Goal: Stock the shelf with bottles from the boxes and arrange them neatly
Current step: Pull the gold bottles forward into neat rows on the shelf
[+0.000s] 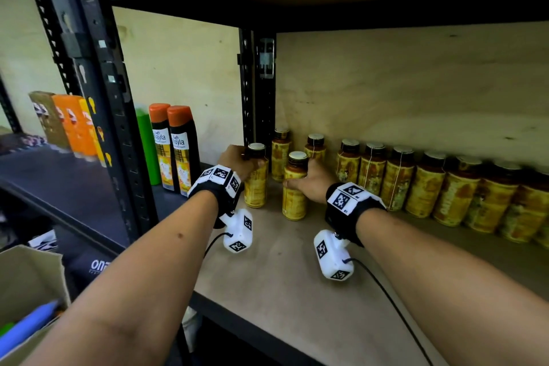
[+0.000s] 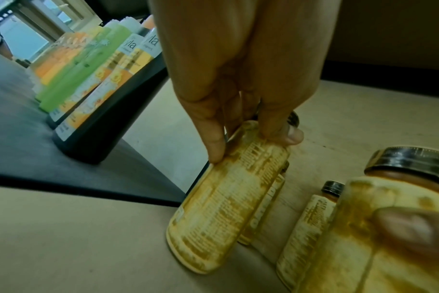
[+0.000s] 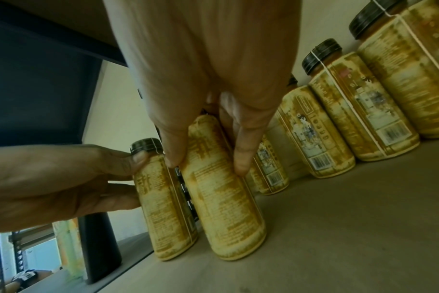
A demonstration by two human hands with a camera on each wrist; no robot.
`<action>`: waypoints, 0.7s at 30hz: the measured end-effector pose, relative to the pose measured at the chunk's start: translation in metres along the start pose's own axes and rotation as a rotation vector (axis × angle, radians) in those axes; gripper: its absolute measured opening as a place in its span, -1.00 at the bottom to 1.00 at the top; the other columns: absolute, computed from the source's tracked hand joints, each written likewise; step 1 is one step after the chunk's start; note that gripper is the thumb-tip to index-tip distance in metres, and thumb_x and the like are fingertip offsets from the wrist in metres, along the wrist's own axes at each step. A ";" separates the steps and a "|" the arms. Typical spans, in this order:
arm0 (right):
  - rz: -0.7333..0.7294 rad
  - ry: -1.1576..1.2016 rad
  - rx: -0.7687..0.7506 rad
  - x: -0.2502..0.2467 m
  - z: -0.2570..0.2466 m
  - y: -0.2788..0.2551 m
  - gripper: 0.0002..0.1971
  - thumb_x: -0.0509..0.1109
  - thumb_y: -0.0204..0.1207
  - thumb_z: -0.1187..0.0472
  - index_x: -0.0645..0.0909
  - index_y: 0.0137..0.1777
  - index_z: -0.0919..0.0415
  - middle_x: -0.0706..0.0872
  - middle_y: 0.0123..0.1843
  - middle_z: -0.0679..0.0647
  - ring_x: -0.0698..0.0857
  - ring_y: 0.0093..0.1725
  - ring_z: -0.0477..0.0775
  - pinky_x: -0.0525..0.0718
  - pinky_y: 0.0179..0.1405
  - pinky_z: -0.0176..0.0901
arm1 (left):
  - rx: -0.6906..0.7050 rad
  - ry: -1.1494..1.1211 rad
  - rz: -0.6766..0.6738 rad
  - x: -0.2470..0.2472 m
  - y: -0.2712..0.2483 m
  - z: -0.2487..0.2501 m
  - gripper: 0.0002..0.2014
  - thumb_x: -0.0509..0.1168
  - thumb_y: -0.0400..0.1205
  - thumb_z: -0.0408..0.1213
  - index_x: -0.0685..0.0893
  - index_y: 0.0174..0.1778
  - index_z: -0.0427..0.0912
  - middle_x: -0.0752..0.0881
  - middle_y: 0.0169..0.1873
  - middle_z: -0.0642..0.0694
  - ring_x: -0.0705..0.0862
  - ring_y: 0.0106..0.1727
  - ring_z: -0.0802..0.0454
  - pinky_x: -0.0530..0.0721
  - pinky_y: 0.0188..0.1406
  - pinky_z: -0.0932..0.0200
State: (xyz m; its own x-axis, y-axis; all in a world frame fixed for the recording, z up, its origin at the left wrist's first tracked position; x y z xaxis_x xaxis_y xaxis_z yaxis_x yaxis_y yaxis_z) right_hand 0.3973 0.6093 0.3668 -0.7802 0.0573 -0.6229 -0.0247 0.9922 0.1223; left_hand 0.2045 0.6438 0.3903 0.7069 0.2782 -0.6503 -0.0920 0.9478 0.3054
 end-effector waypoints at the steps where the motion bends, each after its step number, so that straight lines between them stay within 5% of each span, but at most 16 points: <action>1: -0.006 -0.005 0.006 0.001 0.000 0.000 -0.39 0.57 0.46 0.13 0.42 0.45 0.24 0.61 0.39 0.14 0.59 0.39 0.19 0.55 0.38 0.04 | -0.004 -0.010 0.008 0.000 -0.001 -0.001 -0.60 0.48 0.51 -0.08 0.74 0.24 -0.13 0.80 0.03 -0.17 0.75 0.08 -0.13 0.63 -0.04 0.16; 4: -0.003 -0.027 0.024 0.002 0.000 0.002 -0.40 0.55 0.48 0.13 0.40 0.44 0.27 0.59 0.39 0.18 0.58 0.38 0.22 0.54 0.37 0.05 | -0.029 -0.064 0.035 0.001 -0.003 -0.004 -0.61 0.50 0.47 -0.04 0.77 0.19 -0.10 0.82 -0.03 -0.16 0.77 0.04 -0.11 0.72 0.02 0.10; 11: 0.004 -0.134 -0.009 0.008 -0.007 0.002 -0.41 0.53 0.50 0.04 0.42 0.41 0.28 0.60 0.38 0.20 0.60 0.35 0.23 0.55 0.38 0.11 | -0.073 -0.109 0.066 -0.001 -0.016 0.003 -0.61 0.47 0.52 -0.12 0.72 0.26 -0.12 0.79 0.05 -0.14 0.73 0.12 -0.12 0.57 -0.03 0.24; 15: 0.007 -0.133 -0.097 -0.014 -0.016 -0.004 -0.32 0.54 0.46 -0.03 0.41 0.48 0.26 0.60 0.41 0.18 0.59 0.39 0.20 0.56 0.37 0.02 | -0.067 -0.036 0.084 -0.011 -0.027 0.013 -0.47 0.46 0.53 -0.10 0.56 0.39 -0.22 0.71 0.22 -0.23 0.65 0.26 -0.22 0.63 0.18 0.07; 18: 0.230 -0.436 -0.160 -0.080 -0.017 -0.010 -0.36 0.45 0.52 -0.09 0.42 0.46 0.29 0.55 0.40 0.27 0.54 0.38 0.30 0.57 0.32 0.13 | 0.042 0.020 0.142 -0.026 -0.034 0.044 -0.48 0.41 0.56 -0.19 0.51 0.44 -0.21 0.68 0.26 -0.27 0.62 0.29 -0.28 0.62 0.21 -0.01; 21: 0.252 -0.842 -0.021 -0.134 0.011 -0.010 -0.31 0.38 0.59 -0.04 0.22 0.60 0.26 0.18 0.66 0.29 0.15 0.65 0.35 0.27 0.56 0.34 | 0.203 0.025 0.193 -0.032 -0.041 0.094 -0.55 0.33 0.59 -0.30 0.56 0.43 -0.20 0.69 0.28 -0.25 0.63 0.30 -0.26 0.57 0.22 0.06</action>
State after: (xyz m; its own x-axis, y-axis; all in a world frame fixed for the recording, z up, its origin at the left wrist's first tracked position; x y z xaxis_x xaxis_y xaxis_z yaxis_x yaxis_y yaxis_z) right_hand 0.5089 0.5926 0.4408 -0.0443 0.3449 -0.9376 0.0681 0.9374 0.3416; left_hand 0.2513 0.5811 0.4638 0.6724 0.4568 -0.5825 -0.0792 0.8268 0.5570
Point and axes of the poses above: each hand's wrist, its own y-axis towards the middle knuckle, its own x-axis out of the palm, z = x × y, the point moved 9 cm from there along y, towards the middle knuckle
